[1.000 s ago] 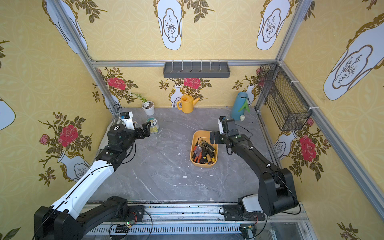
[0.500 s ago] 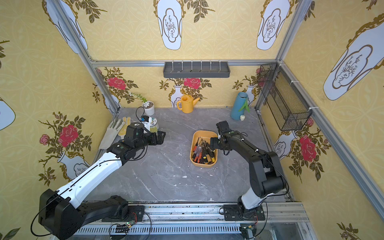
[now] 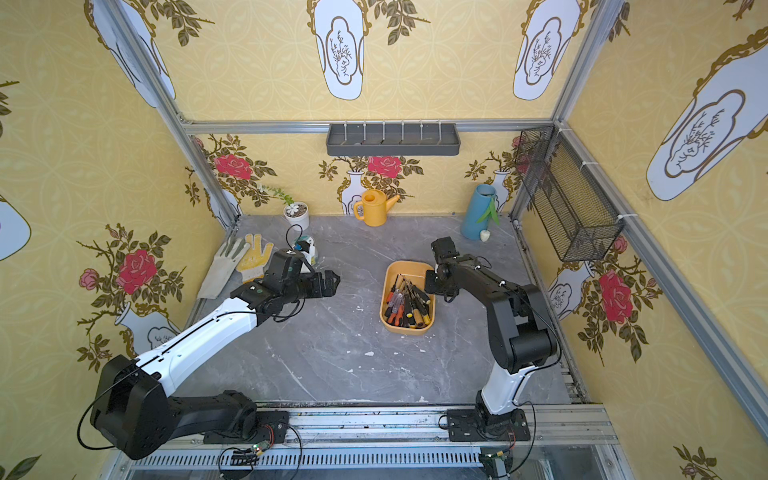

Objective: Take out the screwdriver from the storage box
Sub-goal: Move the storage box to the center of the board.

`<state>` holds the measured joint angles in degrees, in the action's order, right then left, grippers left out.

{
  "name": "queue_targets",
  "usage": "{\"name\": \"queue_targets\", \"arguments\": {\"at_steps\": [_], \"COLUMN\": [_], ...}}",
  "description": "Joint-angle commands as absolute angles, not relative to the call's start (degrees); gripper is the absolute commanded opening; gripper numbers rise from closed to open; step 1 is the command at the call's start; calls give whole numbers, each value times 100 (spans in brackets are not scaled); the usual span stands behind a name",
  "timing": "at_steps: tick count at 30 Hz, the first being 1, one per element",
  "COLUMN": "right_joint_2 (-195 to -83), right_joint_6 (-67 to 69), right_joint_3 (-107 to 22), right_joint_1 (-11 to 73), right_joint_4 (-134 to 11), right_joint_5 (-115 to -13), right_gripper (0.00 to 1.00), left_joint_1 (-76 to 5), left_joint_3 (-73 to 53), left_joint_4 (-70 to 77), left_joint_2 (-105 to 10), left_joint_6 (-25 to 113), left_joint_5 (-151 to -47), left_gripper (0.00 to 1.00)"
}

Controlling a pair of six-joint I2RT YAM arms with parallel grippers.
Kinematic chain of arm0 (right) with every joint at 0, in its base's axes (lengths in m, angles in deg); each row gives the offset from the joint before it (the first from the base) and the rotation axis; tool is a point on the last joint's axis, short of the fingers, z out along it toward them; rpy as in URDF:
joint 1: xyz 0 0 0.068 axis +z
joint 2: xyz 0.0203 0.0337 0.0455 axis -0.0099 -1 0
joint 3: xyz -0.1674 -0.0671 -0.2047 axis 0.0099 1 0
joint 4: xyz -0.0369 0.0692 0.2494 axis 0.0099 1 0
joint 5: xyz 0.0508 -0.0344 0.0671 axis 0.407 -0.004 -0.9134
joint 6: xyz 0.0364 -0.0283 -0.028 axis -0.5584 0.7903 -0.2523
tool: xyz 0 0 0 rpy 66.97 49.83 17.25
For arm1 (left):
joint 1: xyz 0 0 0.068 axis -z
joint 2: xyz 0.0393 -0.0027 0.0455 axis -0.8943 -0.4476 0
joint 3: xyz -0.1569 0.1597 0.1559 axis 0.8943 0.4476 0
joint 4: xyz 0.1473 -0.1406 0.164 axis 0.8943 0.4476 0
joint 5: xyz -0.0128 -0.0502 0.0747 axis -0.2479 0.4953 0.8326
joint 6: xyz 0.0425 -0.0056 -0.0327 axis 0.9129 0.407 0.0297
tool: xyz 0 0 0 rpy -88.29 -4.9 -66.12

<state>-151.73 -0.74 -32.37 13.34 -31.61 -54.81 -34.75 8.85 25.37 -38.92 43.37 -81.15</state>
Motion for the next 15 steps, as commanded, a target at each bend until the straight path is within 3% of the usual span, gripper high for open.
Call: {"name": "queue_targets", "arguments": {"at_steps": [1, 15], "right_joint_2": [-15311, -15704], "right_joint_6": [-97, -100], "right_joint_3": [-3399, -3844], "right_joint_1": [1344, 1362], "right_joint_4": [-2994, -2835], "right_joint_5": [-5460, -5550], "right_gripper": [39, 0], "left_joint_1": [-3429, -3414], "left_joint_3": [824, 527], "left_joint_4": [2646, 2921], "left_joint_2": [-4030, -4563], "left_joint_6": [4346, 4320], "left_joint_5": [-8129, -8047], "left_gripper": [99, 99]}}
